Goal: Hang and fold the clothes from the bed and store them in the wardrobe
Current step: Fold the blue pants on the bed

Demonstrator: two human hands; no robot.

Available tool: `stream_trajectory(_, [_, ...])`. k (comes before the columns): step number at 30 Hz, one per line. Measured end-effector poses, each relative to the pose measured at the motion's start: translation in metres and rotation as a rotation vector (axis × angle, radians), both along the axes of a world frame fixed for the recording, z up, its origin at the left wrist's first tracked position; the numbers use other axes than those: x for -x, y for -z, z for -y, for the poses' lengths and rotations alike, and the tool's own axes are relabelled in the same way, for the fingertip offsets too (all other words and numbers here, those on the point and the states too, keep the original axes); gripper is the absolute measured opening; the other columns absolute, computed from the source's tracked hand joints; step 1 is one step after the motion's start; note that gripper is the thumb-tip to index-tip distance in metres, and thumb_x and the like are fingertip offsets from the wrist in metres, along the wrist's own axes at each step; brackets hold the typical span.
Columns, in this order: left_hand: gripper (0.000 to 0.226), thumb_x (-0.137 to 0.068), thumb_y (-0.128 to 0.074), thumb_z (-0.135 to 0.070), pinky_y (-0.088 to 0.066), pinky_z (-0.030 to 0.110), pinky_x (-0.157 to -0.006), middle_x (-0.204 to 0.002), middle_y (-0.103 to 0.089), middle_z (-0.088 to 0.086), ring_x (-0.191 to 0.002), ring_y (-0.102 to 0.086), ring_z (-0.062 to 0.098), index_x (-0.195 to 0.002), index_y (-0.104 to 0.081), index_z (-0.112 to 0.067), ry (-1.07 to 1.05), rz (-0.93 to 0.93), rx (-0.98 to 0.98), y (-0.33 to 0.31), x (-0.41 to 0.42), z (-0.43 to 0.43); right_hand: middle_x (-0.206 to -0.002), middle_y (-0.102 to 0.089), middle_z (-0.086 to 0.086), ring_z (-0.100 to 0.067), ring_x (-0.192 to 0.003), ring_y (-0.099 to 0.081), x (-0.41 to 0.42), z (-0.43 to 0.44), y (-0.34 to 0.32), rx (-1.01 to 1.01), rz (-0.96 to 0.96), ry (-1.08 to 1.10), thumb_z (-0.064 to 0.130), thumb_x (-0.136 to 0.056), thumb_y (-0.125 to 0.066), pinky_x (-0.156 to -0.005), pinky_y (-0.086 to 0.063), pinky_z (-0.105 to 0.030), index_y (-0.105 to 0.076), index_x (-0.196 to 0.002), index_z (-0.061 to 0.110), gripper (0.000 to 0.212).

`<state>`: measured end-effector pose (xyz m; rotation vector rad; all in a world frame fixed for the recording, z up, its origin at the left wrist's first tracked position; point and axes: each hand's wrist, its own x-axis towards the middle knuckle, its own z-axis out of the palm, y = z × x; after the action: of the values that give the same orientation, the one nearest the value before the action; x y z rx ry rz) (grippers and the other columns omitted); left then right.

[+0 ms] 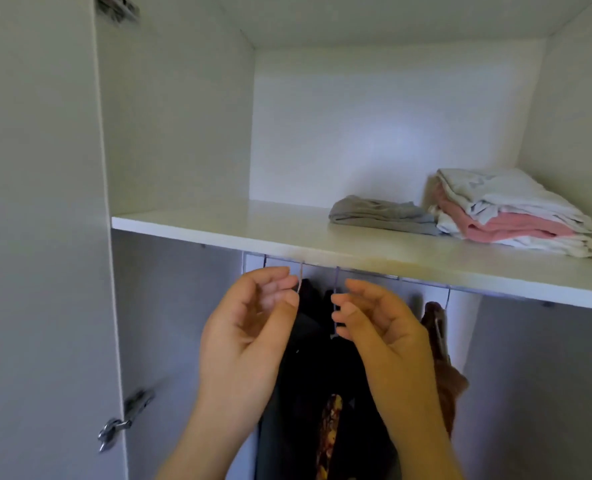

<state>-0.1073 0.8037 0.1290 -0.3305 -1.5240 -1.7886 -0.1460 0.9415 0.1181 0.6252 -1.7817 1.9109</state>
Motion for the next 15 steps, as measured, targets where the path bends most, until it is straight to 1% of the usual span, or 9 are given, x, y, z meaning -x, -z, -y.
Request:
stream_trajectory(4, [0.02, -0.089, -0.064, -0.005, -0.049, 0.012, -0.081, -0.099, -0.074, -0.005, -0.097, -0.068, 0.008, -0.103, -0.068, -0.019, -0.086, 0.03, -0.02, 0.011, -0.027, 0.025, -0.102, -0.074, 0.008, -0.009, -0.098, -0.069, -0.013, 0.03, 0.002, -0.022, -0.007, -0.077, 0.022, -0.089, -0.066, -0.09, -0.056, -0.037, -0.069, -0.107, 0.032, 0.021])
stream_trajectory(7, [0.018, -0.089, -0.063, -0.009, -0.049, 0.009, -0.073, -0.1, -0.074, -0.008, -0.099, -0.067, 0.005, -0.103, -0.067, -0.02, -0.194, 0.039, 0.004, 0.015, -0.052, 0.06, -0.101, -0.074, 0.007, -0.011, -0.096, -0.07, -0.029, 0.069, 0.0, -0.014, -0.028, -0.175, 0.022, -0.087, -0.069, -0.09, -0.055, -0.039, -0.07, -0.104, 0.033, 0.02])
stream_trajectory(8, [0.018, -0.089, -0.063, -0.008, -0.049, 0.009, -0.072, -0.101, -0.073, -0.007, -0.1, -0.067, 0.005, -0.104, -0.067, -0.019, -0.23, 0.041, 0.003, 0.016, -0.062, 0.073, -0.1, -0.074, 0.006, -0.012, -0.096, -0.07, -0.034, 0.084, -0.001, -0.009, -0.028, -0.213, 0.018, -0.088, -0.069, -0.092, -0.054, -0.041, -0.07, -0.103, 0.031, 0.02])
stream_trajectory(10, [0.018, -0.089, -0.063, -0.006, -0.049, 0.01, -0.076, -0.1, -0.073, -0.005, -0.099, -0.067, 0.005, -0.103, -0.067, -0.017, -0.308, 0.043, -0.004, 0.019, -0.086, 0.102, -0.099, -0.074, 0.003, -0.012, -0.096, -0.069, -0.048, 0.12, 0.0, -0.006, -0.026, -0.301, 0.009, -0.089, -0.066, -0.095, -0.053, -0.045, -0.069, -0.104, 0.027, 0.023])
stream_trajectory(12, [0.018, -0.09, -0.063, -0.005, -0.05, 0.009, -0.074, -0.099, -0.073, -0.005, -0.095, -0.067, 0.003, -0.1, -0.067, -0.019, -0.399, 0.057, 0.012, 0.021, -0.116, 0.135, -0.099, -0.074, 0.002, -0.012, -0.093, -0.069, -0.067, 0.161, 0.002, -0.013, -0.012, -0.397, 0.003, -0.091, -0.062, -0.095, -0.053, -0.043, -0.068, -0.105, 0.024, 0.026])
stream_trajectory(15, [0.019, -0.091, -0.062, -0.005, -0.049, 0.011, -0.081, -0.101, -0.073, -0.006, -0.098, -0.067, 0.005, -0.103, -0.066, -0.019, -0.552, 0.081, 0.037, 0.026, -0.167, 0.183, -0.098, -0.074, 0.0, -0.016, -0.092, -0.07, -0.105, 0.223, 0.009, -0.026, 0.021, -0.549, 0.004, -0.091, -0.062, -0.095, -0.053, -0.045, -0.068, -0.104, 0.025, 0.025])
